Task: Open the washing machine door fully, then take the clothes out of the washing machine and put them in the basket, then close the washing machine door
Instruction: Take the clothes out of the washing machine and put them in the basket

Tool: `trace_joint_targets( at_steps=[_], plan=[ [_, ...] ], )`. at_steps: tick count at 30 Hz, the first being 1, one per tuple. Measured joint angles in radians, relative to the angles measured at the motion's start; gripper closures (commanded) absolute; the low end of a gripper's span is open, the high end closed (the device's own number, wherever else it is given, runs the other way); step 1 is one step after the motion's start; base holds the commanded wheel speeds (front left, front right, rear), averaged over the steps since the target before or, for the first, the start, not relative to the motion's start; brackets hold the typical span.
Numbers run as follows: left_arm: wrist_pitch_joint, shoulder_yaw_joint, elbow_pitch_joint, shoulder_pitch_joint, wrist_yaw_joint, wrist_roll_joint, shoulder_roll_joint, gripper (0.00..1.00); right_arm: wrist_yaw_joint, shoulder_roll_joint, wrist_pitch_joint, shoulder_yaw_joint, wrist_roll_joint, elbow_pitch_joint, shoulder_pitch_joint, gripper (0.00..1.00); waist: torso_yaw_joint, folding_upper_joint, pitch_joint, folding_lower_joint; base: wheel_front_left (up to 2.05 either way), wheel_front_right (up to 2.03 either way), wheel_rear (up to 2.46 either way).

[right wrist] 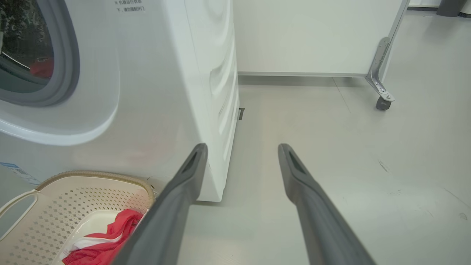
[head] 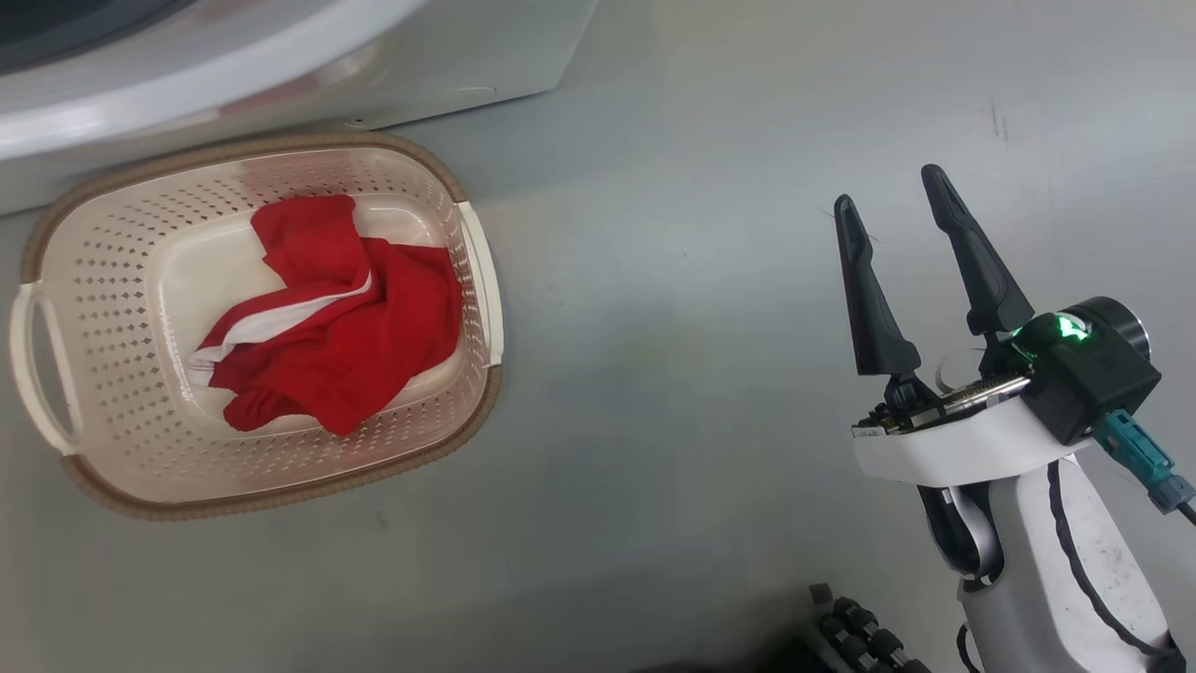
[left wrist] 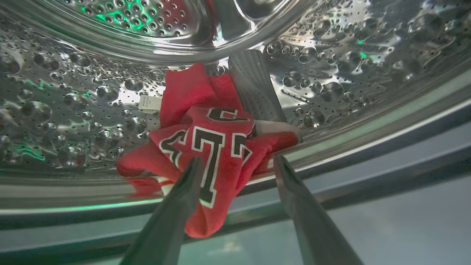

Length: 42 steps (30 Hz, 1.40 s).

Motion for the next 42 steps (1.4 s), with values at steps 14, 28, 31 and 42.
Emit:
trace_joint_targets(
  at_steps=[14,28,31,42],
  plan=[
    [0.094,0.019,0.065,-0.093,0.009,0.044,0.081,0.0,0.001,0.007,0.0,0.002,0.03,0.007,-0.043,0.0,-0.075,0.0,0.082,0.0,0.0,0.0,0.0],
    [0.055,0.005,0.074,-0.135,0.014,0.051,0.087,1.0,0.001,0.007,0.0,-0.01,0.033,0.009,-0.067,0.0,-0.07,0.0,0.097,-0.0001,0.0,0.0,0.0],
    [0.015,0.0,0.064,-0.137,0.014,0.058,0.078,1.0,0.0,0.008,0.0,-0.025,0.033,0.008,-0.068,0.0,-0.062,0.0,0.097,0.0,0.0,0.0,0.0],
    [-0.186,0.041,0.023,-0.126,0.035,0.035,0.003,1.0,-0.001,0.008,0.0,-0.056,0.018,0.008,-0.07,0.0,-0.004,0.0,0.08,-0.0001,0.0,0.0,0.0]
  ],
)
